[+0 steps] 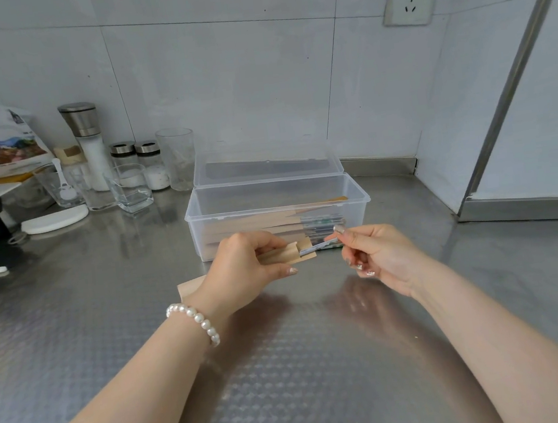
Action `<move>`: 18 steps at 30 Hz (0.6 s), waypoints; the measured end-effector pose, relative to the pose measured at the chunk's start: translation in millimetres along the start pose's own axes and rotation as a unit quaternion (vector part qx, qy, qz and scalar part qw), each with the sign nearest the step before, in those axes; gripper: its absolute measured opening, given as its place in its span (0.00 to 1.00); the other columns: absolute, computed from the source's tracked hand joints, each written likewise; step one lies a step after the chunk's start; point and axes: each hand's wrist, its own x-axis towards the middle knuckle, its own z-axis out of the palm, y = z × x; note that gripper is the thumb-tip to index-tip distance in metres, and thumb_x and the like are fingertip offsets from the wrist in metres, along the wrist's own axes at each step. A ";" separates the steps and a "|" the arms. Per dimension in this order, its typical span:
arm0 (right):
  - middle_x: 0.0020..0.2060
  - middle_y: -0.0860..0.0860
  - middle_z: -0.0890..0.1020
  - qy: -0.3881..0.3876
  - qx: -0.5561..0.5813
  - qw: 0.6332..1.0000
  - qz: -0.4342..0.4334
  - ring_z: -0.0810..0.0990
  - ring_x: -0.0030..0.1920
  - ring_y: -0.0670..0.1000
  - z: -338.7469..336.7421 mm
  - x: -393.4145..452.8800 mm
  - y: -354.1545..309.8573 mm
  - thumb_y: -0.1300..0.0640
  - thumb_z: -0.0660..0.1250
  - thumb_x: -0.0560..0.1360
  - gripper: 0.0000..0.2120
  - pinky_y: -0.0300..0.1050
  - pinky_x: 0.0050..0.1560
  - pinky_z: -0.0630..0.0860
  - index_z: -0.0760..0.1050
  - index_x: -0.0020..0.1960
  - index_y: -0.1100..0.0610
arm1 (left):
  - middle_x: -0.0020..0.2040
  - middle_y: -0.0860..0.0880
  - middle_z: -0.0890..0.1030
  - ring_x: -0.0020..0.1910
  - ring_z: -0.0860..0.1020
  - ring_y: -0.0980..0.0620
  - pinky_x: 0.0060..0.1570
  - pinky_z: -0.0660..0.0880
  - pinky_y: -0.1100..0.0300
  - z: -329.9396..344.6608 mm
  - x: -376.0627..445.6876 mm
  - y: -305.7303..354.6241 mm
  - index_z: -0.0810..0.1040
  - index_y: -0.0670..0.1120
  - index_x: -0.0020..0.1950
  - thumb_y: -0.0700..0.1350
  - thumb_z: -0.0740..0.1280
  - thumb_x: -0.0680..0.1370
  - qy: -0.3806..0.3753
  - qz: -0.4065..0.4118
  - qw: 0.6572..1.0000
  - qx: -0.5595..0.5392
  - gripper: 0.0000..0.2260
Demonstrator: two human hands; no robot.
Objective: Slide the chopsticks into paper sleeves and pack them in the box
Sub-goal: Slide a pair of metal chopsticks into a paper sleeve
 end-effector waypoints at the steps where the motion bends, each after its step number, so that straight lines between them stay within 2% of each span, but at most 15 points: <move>1: 0.22 0.50 0.72 0.012 -0.005 1.000 -0.007 0.64 0.22 0.45 -0.6 1.7 0.8 0.48 0.65 0.72 0.15 0.35 0.23 0.56 0.80 0.47 0.60 | 0.40 0.52 0.82 0.41 0.78 0.54 0.45 0.73 0.63 -0.4 -0.1 -0.1 0.82 0.48 0.48 0.45 0.77 0.64 0.000 -0.001 1.000 0.002 0.13; 3: 0.26 0.51 0.75 0.052 -0.079 0.995 -0.042 0.68 0.26 0.46 -0.9 3.0 1.5 0.46 0.59 0.78 0.16 0.36 0.26 0.61 0.81 0.46 0.55 | 0.40 0.54 0.81 0.42 0.77 0.55 0.45 0.72 0.65 -1.7 -0.6 0.1 0.82 0.48 0.48 0.45 0.77 0.65 0.001 -0.006 1.000 0.007 0.13; 4: 0.29 0.52 0.77 0.079 -0.176 0.979 -0.067 0.73 0.30 0.49 -2.3 4.7 3.1 0.47 0.56 0.79 0.17 0.38 0.30 0.65 0.80 0.41 0.51 | 0.40 0.54 0.81 0.42 0.77 0.56 0.45 0.71 0.65 -2.3 -0.8 0.3 0.82 0.48 0.48 0.45 0.77 0.65 0.002 -0.010 1.000 0.009 0.13; 6: 0.35 0.50 0.80 0.113 -0.412 0.897 -0.110 0.75 0.44 0.55 -5.7 8.9 9.6 0.50 0.55 0.80 0.18 0.42 0.41 0.66 0.76 0.35 0.50 | 0.40 0.54 0.81 0.42 0.77 0.56 0.45 0.71 0.65 -3.2 -0.3 0.4 0.82 0.48 0.48 0.45 0.77 0.65 0.003 -0.018 1.000 0.011 0.13; 7: 0.36 0.49 0.78 0.115 -0.488 0.856 -0.125 0.73 0.47 0.57 -7.3 10.2 13.2 0.51 0.56 0.80 0.16 0.44 0.44 0.65 0.77 0.37 0.50 | 0.40 0.54 0.81 0.42 0.77 0.55 0.46 0.72 0.64 -3.3 0.1 0.4 0.82 0.48 0.48 0.45 0.77 0.65 0.003 -0.020 1.000 0.012 0.13; 8: 0.37 0.49 0.77 0.112 -0.526 0.833 -0.133 0.72 0.49 0.58 -8.1 11.3 15.4 0.51 0.57 0.79 0.12 0.44 0.47 0.65 0.78 0.42 0.49 | 0.40 0.54 0.81 0.42 0.77 0.55 0.46 0.72 0.64 -3.1 0.2 0.3 0.82 0.48 0.48 0.45 0.77 0.65 0.005 -0.020 1.000 0.013 0.13; 11: 0.46 0.53 0.78 0.093 -0.572 0.806 -0.123 0.69 0.52 0.56 -7.9 14.0 17.7 0.50 0.59 0.78 0.12 0.46 0.55 0.67 0.78 0.57 0.49 | 0.40 0.54 0.81 0.42 0.77 0.55 0.45 0.71 0.64 -2.6 0.5 -0.5 0.82 0.48 0.49 0.45 0.77 0.65 0.006 -0.020 1.000 0.019 0.14; 13: 0.50 0.54 0.78 0.092 -0.590 0.793 -0.120 0.68 0.54 0.56 -7.2 14.1 17.9 0.50 0.59 0.78 0.14 0.47 0.58 0.67 0.76 0.61 0.48 | 0.40 0.54 0.81 0.42 0.77 0.55 0.45 0.71 0.64 -2.5 0.4 -0.9 0.82 0.48 0.49 0.45 0.77 0.65 0.006 -0.017 1.000 0.024 0.14; 15: 0.49 0.53 0.77 0.095 -0.593 0.790 -0.123 0.69 0.55 0.56 -6.6 14.0 17.9 0.49 0.59 0.78 0.14 0.47 0.57 0.67 0.76 0.60 0.49 | 0.40 0.53 0.81 0.42 0.77 0.55 0.44 0.71 0.64 -2.4 0.5 -1.2 0.82 0.48 0.48 0.45 0.77 0.65 0.004 -0.013 1.000 0.026 0.13; 18: 0.37 0.46 0.71 0.110 -0.564 0.806 -0.142 0.69 0.51 0.55 -6.5 13.3 16.2 0.50 0.64 0.75 0.05 0.45 0.50 0.67 0.77 0.46 0.49 | 0.40 0.54 0.81 0.42 0.77 0.55 0.45 0.71 0.64 -2.0 0.8 -2.0 0.82 0.48 0.49 0.45 0.77 0.65 0.002 -0.015 1.000 0.023 0.14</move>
